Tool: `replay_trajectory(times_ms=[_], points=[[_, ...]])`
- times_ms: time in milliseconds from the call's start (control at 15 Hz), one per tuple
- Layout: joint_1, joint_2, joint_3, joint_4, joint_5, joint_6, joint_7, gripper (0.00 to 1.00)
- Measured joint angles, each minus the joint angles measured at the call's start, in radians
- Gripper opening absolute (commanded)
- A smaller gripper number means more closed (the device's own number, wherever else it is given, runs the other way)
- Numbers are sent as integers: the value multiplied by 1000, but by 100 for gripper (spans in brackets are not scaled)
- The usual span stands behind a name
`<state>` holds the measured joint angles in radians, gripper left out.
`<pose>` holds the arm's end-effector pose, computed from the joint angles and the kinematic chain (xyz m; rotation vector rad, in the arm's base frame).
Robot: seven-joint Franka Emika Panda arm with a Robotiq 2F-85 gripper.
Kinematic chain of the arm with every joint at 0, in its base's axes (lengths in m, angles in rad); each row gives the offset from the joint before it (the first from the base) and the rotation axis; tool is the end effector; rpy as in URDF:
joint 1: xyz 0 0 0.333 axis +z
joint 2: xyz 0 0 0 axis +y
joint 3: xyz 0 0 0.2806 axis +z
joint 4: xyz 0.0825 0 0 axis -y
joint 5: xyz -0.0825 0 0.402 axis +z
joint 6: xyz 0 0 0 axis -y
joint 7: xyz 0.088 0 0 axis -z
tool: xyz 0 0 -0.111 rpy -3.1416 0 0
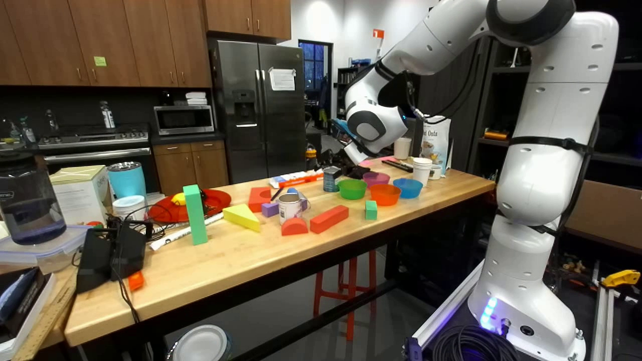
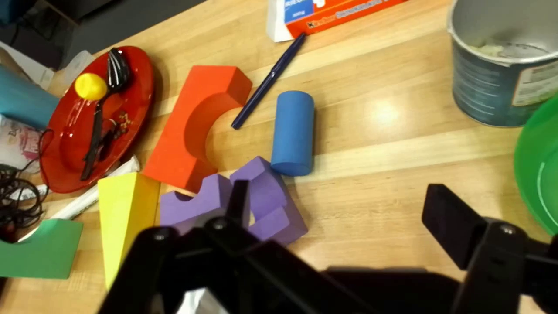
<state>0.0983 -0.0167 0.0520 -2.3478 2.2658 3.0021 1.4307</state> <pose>0.4856 0.0178 0.2803 0.4061 2.2489 0.4974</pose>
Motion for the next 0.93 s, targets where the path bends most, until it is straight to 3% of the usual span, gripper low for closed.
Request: replay_trajectory(times_ms=[467,933], points=[[23,38,31,9,-278,-122,181,100],[18,59,28,9,-464,-236,325,100]])
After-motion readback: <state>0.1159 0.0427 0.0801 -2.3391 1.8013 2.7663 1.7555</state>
